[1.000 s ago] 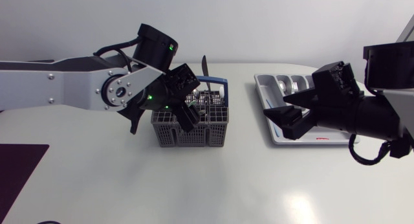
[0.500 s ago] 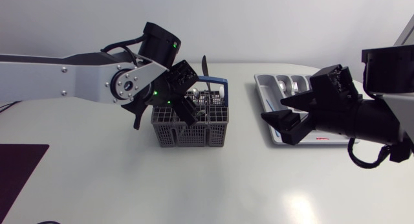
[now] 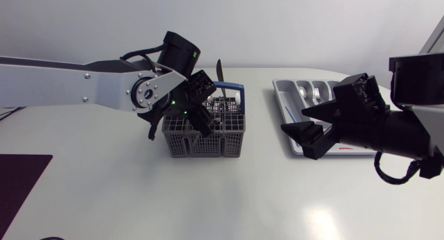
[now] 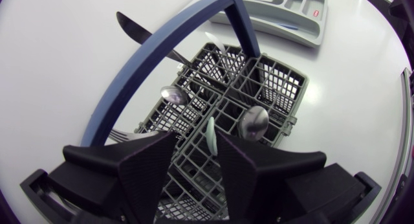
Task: Unload the cutlery basket into the drawer organizer.
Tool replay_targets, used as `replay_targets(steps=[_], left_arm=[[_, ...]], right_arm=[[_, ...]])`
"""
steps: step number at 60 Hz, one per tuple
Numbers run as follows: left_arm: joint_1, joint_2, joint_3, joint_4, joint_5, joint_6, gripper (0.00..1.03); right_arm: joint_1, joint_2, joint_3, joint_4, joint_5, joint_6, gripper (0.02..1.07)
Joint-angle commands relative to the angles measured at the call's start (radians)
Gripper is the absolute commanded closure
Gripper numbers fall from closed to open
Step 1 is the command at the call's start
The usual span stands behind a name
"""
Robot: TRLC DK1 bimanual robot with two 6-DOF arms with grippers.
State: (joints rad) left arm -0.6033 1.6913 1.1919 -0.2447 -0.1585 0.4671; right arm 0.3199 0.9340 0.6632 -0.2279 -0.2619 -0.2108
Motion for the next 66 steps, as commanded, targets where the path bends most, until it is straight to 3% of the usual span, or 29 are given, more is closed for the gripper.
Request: replay_targets(steps=[1,12,25,61,63,66], left_arm=[[-0.006,0.024,0.035,0.004,-0.003,-0.025,0.61],[-0.01,0.033,0.043,0.002,-0.001,-0.031,0.75],[-0.007,0.013,0.034,0.008,-0.001,-0.033,0.82],[-0.056,-0.171,-0.078,0.047,0.001,-0.025,0.81],[-0.05,-0.154,-0.068,0.035,0.007,-0.018,0.81],[-0.024,-0.125,-0.032,-0.008,0.042,-0.018,0.68]], right_arm=[[0.007,-0.014,-0.031,-0.007,0.0,-0.009,0.21],[0.007,-0.02,-0.033,-0.007,0.0,-0.009,0.21],[0.005,-0.023,-0.039,-0.005,0.001,-0.012,0.21],[0.022,-0.032,-0.053,-0.004,0.01,-0.009,0.21],[0.024,-0.032,-0.053,-0.004,0.012,-0.009,0.21],[0.024,-0.037,-0.056,-0.004,0.012,-0.007,0.21]])
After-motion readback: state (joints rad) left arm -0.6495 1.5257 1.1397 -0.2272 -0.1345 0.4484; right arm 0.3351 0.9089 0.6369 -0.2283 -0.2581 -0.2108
